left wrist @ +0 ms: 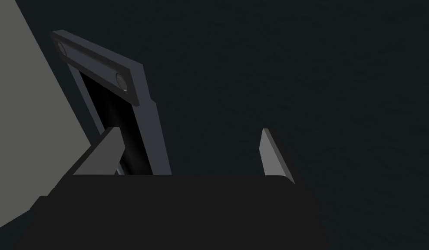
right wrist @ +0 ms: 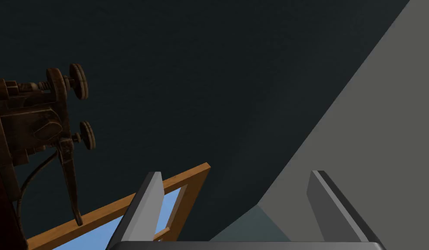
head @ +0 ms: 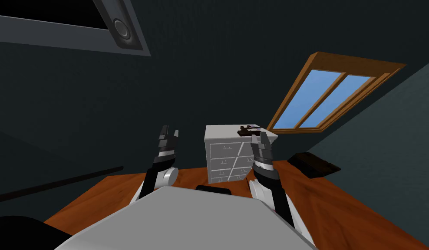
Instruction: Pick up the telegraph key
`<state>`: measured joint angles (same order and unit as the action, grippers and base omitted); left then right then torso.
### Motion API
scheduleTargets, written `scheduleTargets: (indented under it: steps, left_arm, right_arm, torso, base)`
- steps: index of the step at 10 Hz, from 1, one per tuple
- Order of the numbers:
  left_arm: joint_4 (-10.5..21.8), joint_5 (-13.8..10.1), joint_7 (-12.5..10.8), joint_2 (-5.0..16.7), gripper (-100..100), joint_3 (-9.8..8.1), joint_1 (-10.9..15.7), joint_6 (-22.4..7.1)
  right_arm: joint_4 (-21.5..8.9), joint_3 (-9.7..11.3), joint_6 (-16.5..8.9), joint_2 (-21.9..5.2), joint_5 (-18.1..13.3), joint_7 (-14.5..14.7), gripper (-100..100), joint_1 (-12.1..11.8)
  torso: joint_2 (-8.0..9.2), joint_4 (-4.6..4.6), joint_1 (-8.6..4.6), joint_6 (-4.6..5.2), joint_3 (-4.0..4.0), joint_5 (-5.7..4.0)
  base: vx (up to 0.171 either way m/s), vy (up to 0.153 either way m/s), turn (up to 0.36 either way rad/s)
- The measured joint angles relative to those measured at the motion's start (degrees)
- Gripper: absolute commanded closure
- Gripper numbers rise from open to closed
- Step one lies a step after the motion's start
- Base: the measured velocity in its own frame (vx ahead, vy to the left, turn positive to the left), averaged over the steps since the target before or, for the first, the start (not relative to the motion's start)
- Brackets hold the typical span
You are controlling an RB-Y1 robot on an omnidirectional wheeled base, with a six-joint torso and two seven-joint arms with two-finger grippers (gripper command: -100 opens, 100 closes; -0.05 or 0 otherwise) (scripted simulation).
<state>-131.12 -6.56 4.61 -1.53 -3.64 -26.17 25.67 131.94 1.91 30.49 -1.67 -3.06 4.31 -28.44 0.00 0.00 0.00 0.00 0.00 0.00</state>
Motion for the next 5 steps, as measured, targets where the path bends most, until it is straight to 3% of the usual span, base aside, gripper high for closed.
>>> scheduleTargets:
  steps: [5]
  left_arm:
    - [0.0, 0.0, 0.0, 0.01, 0, -0.01, 0.0, 0.0]
  right_arm:
    - [-2.46, -4.96, 1.97, -8.38, -3.07, -1.0, -100, -1.05]
  torso:
    - [0.14, 0.03, -0.24, 0.01, 0.08, -0.05]
  base:
    - [-0.029, -0.043, -0.04]
